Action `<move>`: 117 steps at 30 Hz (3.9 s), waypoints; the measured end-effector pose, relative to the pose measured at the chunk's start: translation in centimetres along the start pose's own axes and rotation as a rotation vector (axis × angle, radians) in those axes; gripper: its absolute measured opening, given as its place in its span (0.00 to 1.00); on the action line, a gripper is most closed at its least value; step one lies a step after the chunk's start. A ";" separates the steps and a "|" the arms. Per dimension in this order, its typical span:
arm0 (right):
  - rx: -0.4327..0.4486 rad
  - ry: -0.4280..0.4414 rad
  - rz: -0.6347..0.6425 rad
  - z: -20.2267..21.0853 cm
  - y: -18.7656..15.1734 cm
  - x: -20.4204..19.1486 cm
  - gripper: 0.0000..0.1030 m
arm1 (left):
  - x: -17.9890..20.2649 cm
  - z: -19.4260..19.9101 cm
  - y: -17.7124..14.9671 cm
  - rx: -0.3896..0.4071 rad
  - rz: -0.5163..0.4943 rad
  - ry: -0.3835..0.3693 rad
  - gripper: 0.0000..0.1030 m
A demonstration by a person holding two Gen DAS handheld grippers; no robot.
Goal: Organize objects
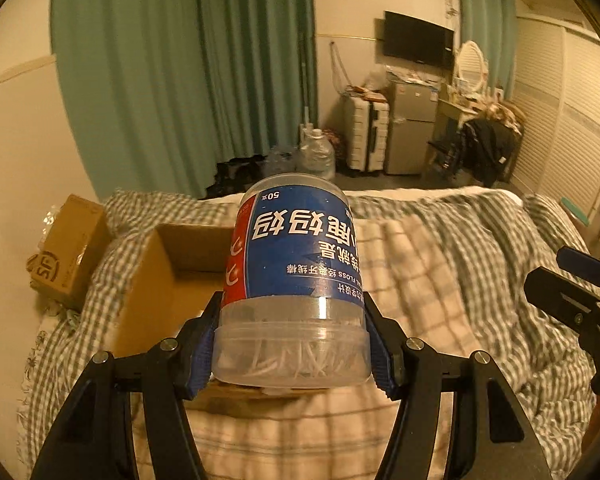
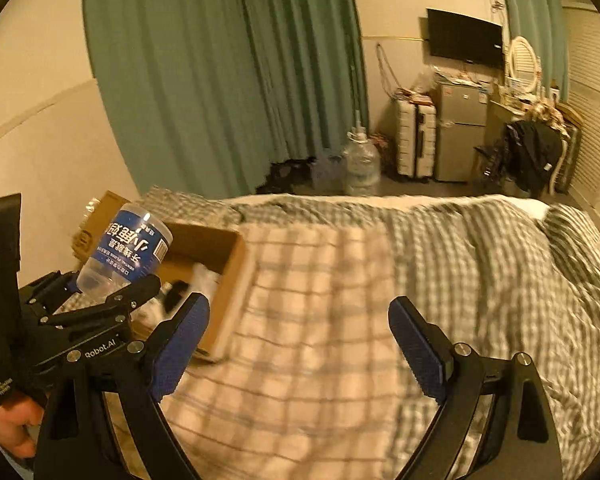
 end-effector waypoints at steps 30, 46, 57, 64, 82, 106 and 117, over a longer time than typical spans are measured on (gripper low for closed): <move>-0.118 -0.022 0.042 -11.0 -0.7 -3.6 0.89 | -5.2 -5.9 -1.4 -0.039 0.017 0.117 0.98; 0.140 -0.097 0.028 3.6 0.9 -3.1 1.00 | -3.4 7.5 -0.7 0.142 0.082 0.132 1.00; 0.107 -0.166 0.031 3.4 -3.6 -1.3 1.00 | -2.8 7.6 -4.6 0.152 0.131 0.138 1.00; 0.075 -0.160 0.036 2.3 -4.3 -0.8 1.00 | -1.5 7.0 -5.4 0.136 0.083 0.138 1.00; 0.055 -0.147 0.036 1.7 -5.0 -1.2 1.00 | -1.7 6.7 -6.1 0.122 0.082 0.164 1.00; 0.054 -0.138 0.026 2.0 -5.1 -1.0 1.00 | -2.7 6.9 -6.4 0.102 0.120 0.177 1.00; 0.054 -0.137 0.026 2.1 -5.2 -1.2 1.00 | -2.7 7.2 -6.2 0.100 0.112 0.181 1.00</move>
Point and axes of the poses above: each gripper's, at about its wrist camera, not at the fingertips, and z roughly against the way its jaws point, x to its right, y to its top, the point moved 1 cm from there along -z, roughly the way its jaws point, and after that the axes turned 8 degrees about -z, right-handed, at the moved point
